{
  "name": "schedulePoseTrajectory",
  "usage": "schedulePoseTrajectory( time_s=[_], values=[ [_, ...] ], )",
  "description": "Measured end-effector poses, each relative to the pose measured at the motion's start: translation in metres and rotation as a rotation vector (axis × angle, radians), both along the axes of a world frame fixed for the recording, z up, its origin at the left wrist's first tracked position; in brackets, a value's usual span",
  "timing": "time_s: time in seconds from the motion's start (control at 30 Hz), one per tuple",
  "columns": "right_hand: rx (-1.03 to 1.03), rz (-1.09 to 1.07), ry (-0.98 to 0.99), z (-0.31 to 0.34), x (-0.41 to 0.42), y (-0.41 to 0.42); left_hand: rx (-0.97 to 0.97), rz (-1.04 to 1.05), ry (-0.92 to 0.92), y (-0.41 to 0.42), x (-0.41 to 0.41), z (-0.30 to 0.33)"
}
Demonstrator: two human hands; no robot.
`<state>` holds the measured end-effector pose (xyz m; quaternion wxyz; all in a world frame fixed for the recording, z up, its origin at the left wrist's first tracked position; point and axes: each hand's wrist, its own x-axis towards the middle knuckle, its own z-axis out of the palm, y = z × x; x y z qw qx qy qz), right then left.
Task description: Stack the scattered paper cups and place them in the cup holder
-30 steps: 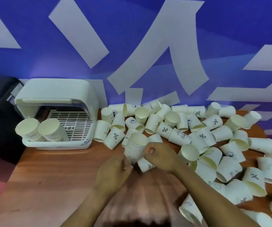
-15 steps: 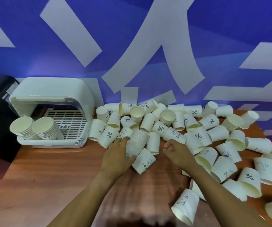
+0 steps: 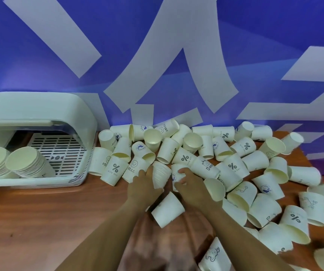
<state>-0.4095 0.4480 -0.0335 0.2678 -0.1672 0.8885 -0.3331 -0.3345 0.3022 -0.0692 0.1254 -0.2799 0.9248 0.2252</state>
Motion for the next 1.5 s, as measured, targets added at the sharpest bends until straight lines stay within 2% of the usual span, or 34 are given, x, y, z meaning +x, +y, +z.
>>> schedulePoseTrajectory(
  time_s=[0.2, 0.43, 0.6, 0.77, 0.97, 1.27, 1.5],
  values=[
    [0.264, -0.002, 0.232, -0.019, -0.015, -0.009, 0.001, 0.039, 0.016, -0.003, -0.016, -0.007],
    [0.446, 0.082, 0.293, -0.029, -0.026, -0.023, 0.001, 0.046, -0.017, -0.005, -0.029, -0.007],
    [0.45, 0.055, 0.281, -0.028, -0.026, -0.019, 0.009, 0.045, 0.095, -0.011, -0.013, 0.004],
    [0.39, 0.024, 0.265, -0.022, -0.026, -0.013, 0.29, 0.13, 0.399, -0.016, 0.017, 0.016],
    [0.369, 0.043, 0.285, -0.011, -0.023, -0.006, 0.475, 0.176, 0.565, -0.011, 0.042, 0.017],
    [0.385, 0.104, 0.359, 0.004, -0.016, 0.002, 0.485, 0.171, 0.574, -0.019, 0.077, 0.016],
    [0.355, 0.112, 0.385, 0.01, -0.008, 0.006, 0.375, 0.175, 0.546, -0.02, 0.093, 0.024]
  ],
)
